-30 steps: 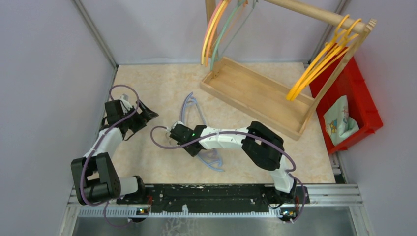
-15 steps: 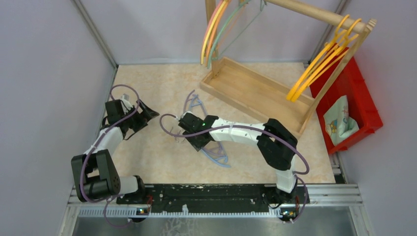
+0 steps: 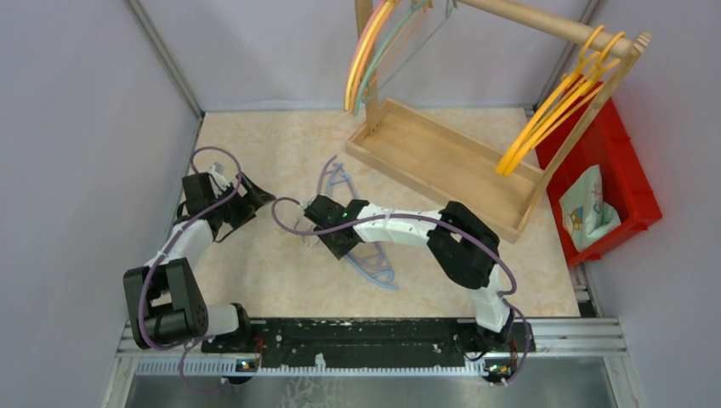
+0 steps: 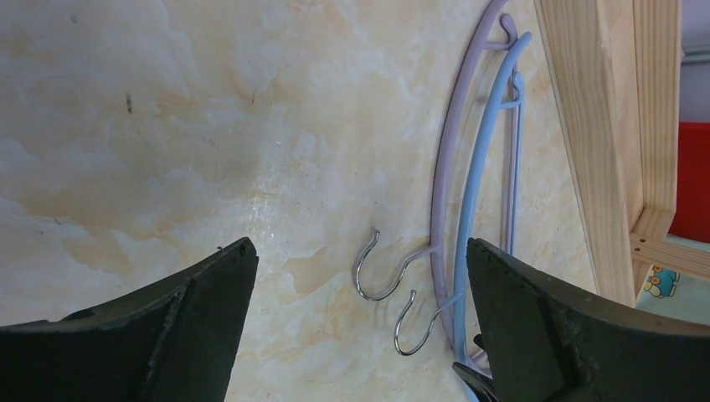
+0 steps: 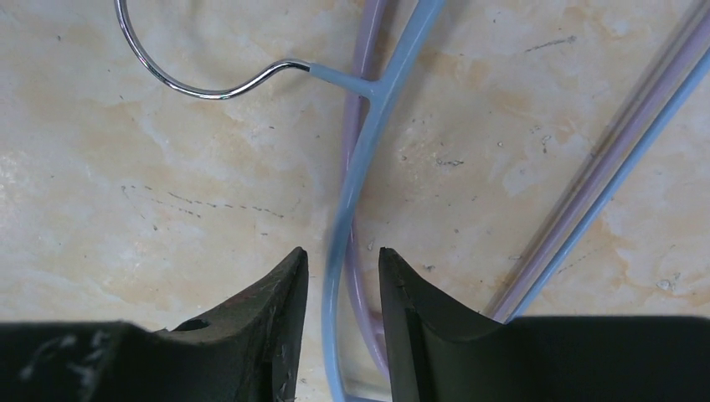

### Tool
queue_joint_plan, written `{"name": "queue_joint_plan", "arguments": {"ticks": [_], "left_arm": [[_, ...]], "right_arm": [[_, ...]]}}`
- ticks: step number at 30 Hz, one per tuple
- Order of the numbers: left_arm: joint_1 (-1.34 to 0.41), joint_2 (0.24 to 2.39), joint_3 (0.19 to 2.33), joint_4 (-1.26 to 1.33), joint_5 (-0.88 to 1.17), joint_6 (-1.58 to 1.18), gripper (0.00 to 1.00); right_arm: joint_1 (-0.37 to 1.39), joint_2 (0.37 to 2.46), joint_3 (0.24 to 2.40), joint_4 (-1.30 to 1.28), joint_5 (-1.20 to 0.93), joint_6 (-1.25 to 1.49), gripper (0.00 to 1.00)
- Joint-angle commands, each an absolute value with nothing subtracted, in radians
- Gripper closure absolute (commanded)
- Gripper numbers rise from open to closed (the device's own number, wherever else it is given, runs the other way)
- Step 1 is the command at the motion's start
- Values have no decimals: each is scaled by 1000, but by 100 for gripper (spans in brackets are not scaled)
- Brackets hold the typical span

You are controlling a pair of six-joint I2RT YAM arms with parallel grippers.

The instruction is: Organize the hangers

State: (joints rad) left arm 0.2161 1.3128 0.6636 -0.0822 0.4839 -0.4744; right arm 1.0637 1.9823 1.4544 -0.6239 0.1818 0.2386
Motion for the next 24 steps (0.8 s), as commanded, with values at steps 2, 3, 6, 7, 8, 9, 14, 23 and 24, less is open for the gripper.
{"name": "queue_joint_plan", "arguments": {"ticks": [2, 3, 6, 7, 8, 9, 14, 23, 24], "left_arm": [[222, 1304, 656, -71, 501, -466, 1], [223, 1304, 658, -72, 501, -465, 1], [223, 1301, 655, -74, 501, -465, 1], [223, 1301, 654, -74, 502, -464, 0], [223, 1300, 654, -74, 500, -466, 0], [223, 1300, 652, -74, 501, -465, 1], [223, 1293, 646, -73, 500, -469, 0], [223, 1258, 621, -70, 497, -482, 0], [223, 1253, 616, -69, 494, -482, 0]], "right_arm": [[1058, 2008, 1511, -571, 161, 251, 64], [1058, 2009, 1509, -569, 158, 253, 65], [1056, 2013, 1503, -557, 146, 255, 70], [1057, 2012, 1500, -556, 144, 255, 71], [1056, 2012, 1498, -554, 144, 255, 73], [1056, 2012, 1493, -552, 142, 254, 75], [1047, 1997, 1471, -549, 133, 253, 90], [1035, 1879, 1414, -556, 190, 247, 100], [1031, 1870, 1405, -566, 203, 247, 100]]}}
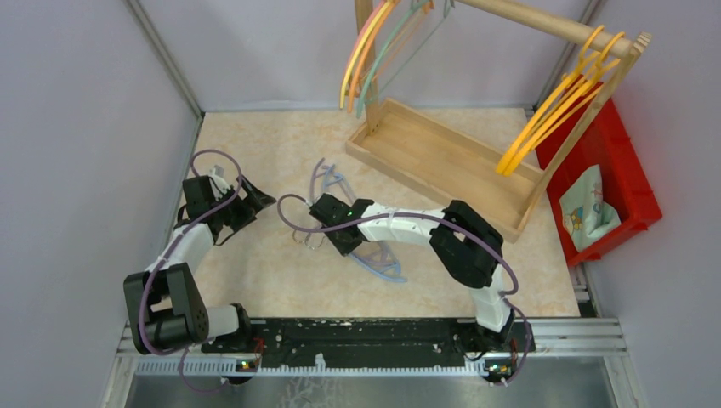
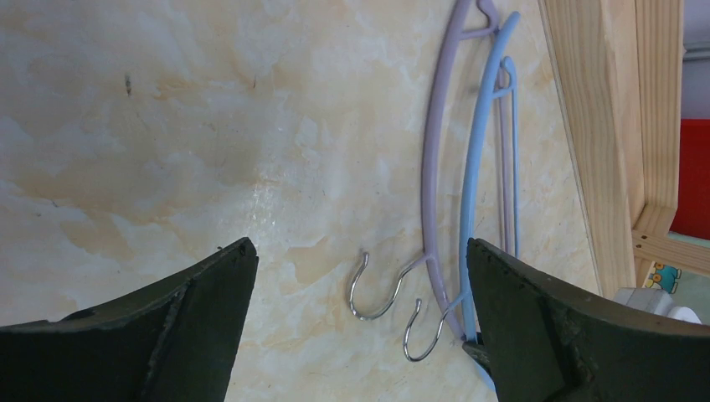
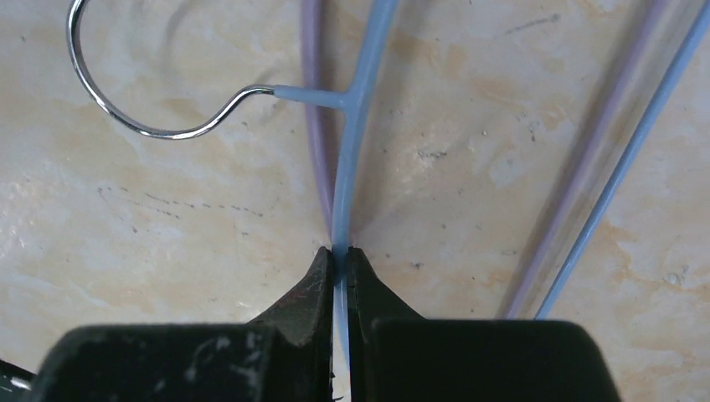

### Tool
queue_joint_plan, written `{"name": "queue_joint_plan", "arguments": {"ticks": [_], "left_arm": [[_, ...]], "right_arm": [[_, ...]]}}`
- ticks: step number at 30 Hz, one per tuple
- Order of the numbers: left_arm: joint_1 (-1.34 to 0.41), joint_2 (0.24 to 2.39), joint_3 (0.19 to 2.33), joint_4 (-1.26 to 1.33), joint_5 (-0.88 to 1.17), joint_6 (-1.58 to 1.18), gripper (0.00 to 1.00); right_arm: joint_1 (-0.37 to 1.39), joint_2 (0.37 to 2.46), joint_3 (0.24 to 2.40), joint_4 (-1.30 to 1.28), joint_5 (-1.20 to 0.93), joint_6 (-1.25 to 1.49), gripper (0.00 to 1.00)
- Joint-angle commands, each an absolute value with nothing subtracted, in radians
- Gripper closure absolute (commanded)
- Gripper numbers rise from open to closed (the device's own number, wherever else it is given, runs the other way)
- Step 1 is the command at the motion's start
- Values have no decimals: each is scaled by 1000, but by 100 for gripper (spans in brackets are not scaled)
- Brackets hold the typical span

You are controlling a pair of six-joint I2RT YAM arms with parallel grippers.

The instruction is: Organize the hangers

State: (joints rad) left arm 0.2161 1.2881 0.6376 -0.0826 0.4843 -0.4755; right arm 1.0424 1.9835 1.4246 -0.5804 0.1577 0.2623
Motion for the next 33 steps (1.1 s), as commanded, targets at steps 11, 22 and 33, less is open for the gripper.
{"name": "queue_joint_plan", "arguments": {"ticks": [11, 22, 33], "left_arm": [[223, 1231, 602, -71, 499, -490, 0], [223, 1245, 603, -70, 505, -486, 1], [224, 1241, 602, -78, 495, -478, 0]], "right_arm": [[1018, 1897, 1385, -571, 228, 259, 78], [1010, 1961, 1428, -539, 258, 250, 54], [981, 1991, 1398, -511, 174, 273, 90]]}}
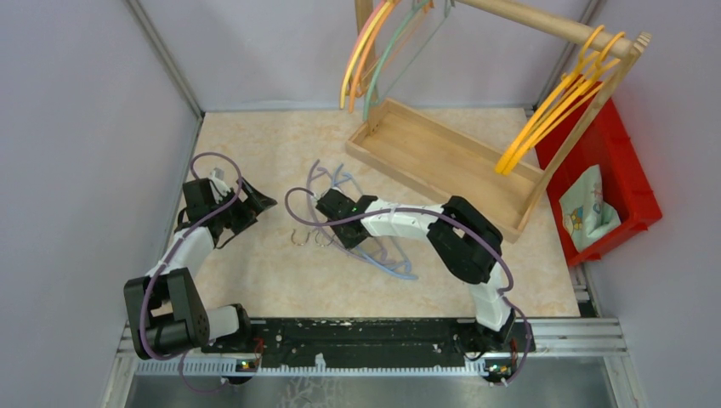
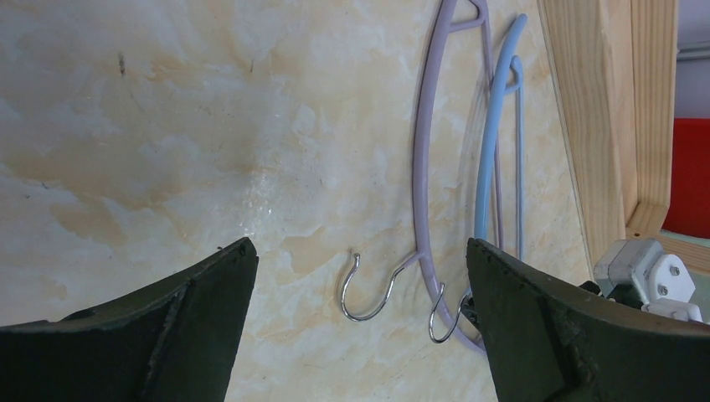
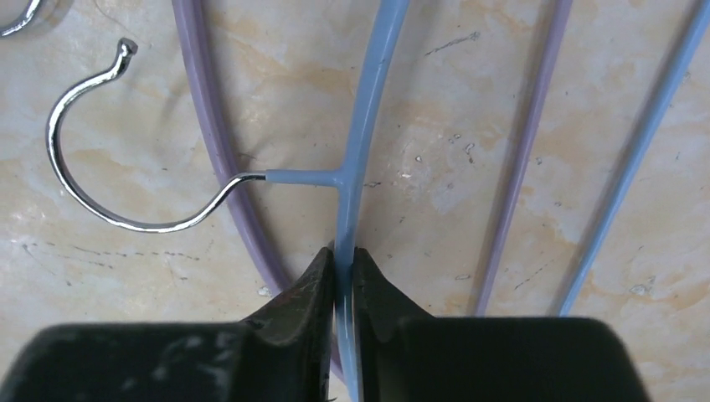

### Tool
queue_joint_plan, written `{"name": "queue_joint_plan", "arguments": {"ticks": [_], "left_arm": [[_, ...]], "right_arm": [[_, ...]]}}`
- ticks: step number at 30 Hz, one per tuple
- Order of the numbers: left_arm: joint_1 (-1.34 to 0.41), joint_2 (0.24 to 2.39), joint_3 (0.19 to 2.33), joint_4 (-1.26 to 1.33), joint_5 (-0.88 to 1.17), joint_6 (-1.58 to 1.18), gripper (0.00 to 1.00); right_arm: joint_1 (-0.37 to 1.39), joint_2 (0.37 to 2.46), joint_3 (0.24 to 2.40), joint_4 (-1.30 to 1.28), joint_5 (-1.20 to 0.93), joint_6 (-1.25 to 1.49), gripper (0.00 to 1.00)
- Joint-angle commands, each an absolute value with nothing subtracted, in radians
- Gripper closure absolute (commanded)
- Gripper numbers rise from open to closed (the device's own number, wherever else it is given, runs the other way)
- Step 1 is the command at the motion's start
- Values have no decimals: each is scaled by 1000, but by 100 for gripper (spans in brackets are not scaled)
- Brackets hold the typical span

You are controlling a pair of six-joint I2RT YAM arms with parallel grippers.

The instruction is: Organize the hangers

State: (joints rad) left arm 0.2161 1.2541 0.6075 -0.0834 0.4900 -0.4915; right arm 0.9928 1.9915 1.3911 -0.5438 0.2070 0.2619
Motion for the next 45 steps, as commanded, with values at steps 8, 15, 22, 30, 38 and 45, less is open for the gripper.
{"name": "queue_joint_plan", "arguments": {"ticks": [8, 15, 22, 30, 38, 45], "left_arm": [[223, 1246, 607, -81, 493, -475, 1], [223, 1245, 608, -75, 499, -476, 1], [223, 1260, 611, -60, 521, -481, 1], [222, 1250, 610, -53, 535, -476, 1], [218, 1222, 606, -45, 549, -453, 1], [215, 1215, 609, -40, 549, -450, 1]], "right_arm": [[932, 1792, 1338, -475, 32, 274, 100], [859, 1491, 1355, -550, -17, 373, 100], [799, 1265, 1354, -645, 162, 522, 100], [779, 1168, 1385, -692, 308, 597, 100], [670, 1174, 1534, -448, 332, 643, 100], [625, 1256, 1593, -211, 309, 702, 100]]}}
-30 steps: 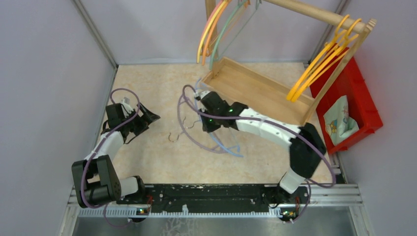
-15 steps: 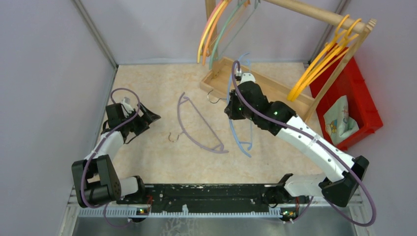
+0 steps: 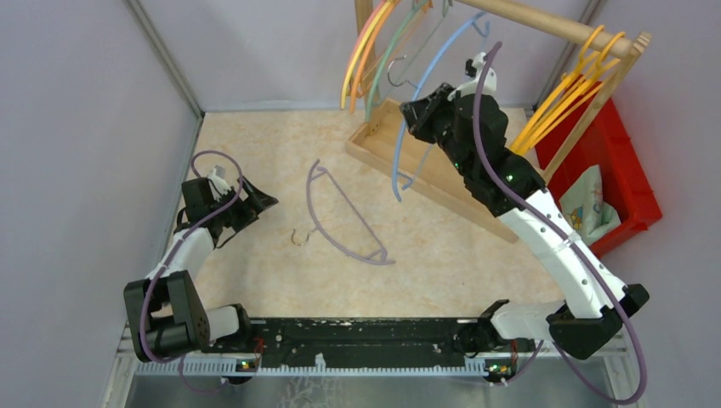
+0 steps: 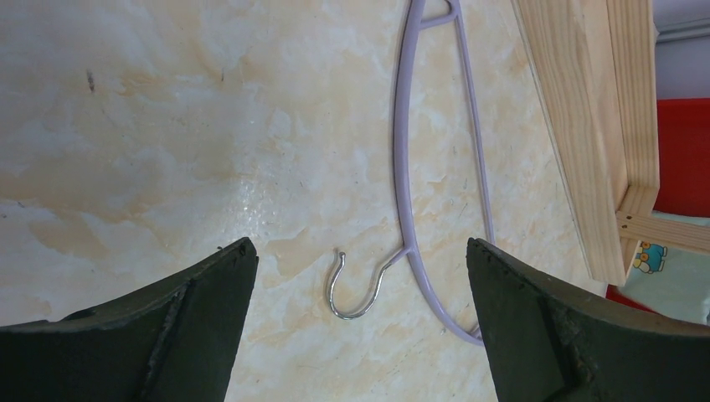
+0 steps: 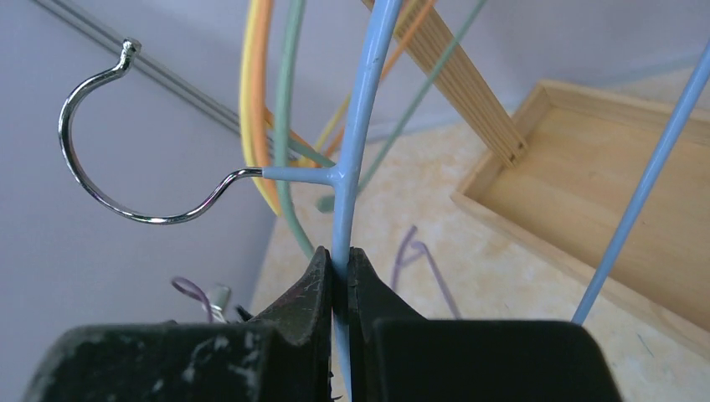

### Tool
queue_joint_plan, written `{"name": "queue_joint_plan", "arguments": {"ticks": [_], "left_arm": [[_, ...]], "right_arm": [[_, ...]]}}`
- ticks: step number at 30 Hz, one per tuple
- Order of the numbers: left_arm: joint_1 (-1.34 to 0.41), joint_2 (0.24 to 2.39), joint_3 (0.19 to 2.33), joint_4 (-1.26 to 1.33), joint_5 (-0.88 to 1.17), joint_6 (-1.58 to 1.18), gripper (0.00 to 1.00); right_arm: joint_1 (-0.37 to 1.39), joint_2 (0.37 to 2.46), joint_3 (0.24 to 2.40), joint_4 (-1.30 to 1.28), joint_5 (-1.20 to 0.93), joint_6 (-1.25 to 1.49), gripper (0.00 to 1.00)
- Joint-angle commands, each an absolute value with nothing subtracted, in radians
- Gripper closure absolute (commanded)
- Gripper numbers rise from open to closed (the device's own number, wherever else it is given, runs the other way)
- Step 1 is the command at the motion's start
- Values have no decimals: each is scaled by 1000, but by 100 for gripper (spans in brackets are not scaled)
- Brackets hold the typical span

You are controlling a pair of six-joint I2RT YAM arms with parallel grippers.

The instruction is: Organize the hangers

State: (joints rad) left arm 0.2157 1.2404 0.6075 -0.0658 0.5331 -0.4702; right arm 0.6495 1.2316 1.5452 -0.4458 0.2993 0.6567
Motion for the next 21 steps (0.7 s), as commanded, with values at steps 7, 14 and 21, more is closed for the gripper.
{"name": "queue_joint_plan", "arguments": {"ticks": [7, 14, 21], "left_arm": [[214, 1203, 609, -50, 550, -447, 1], [214, 1207, 605, -48, 550, -445, 1], [214, 1217, 603, -48, 547, -443, 1]], "right_arm": [[501, 1345, 1640, -16, 253, 790, 100], [391, 1457, 1692, 136, 176, 886, 100], [361, 1553, 1775, 208, 153, 914, 100]]}}
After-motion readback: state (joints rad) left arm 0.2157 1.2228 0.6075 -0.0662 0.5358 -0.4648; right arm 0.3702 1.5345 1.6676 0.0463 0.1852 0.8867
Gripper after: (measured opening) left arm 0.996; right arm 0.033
